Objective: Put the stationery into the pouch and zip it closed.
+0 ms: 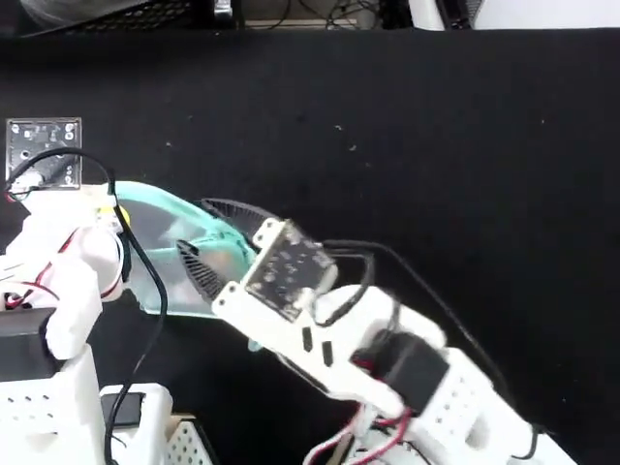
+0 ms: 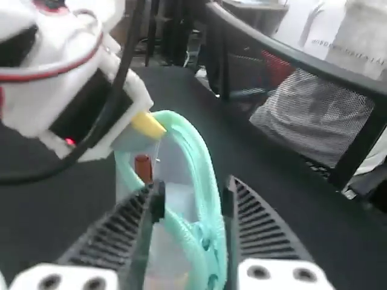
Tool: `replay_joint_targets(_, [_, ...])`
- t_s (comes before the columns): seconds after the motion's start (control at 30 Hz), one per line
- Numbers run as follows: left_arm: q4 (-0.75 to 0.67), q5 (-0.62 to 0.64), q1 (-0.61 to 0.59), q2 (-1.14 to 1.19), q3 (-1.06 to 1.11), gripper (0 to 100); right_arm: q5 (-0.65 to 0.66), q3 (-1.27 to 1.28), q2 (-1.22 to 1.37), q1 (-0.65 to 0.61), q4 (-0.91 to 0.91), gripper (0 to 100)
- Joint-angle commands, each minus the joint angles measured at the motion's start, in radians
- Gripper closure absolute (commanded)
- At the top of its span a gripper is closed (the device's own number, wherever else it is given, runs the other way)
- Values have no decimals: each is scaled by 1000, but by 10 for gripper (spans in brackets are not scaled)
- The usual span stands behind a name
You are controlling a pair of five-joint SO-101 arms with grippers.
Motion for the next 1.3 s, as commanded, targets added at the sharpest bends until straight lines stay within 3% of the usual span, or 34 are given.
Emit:
replay_joint_targets(0.0, [23,3,-13,84,162,970,18,-188,2,-12,141,832])
replay_joint_targets(0.1, [23,3,-18,84,163,970,58,-295,-4,-3,232,832])
replay_joint_targets(0.2, [23,3,-18,84,163,970,57,-348,-5,83,344,832])
replay_joint_targets(0.4, [23,3,-18,84,163,970,64,-185,-5,183,502,830])
replay_joint_targets(0.63, [21,3,-18,84,163,970,64,1,-5,101,391,829])
replay_joint_targets(1.0, [21,3,-18,86,163,970,71,19,-5,103,236,834])
replay_joint_targets(1.17, [21,3,-18,86,163,970,261,19,-5,103,239,989])
replay_joint_targets(1.27, [21,3,-18,86,163,970,328,15,-5,103,269,988])
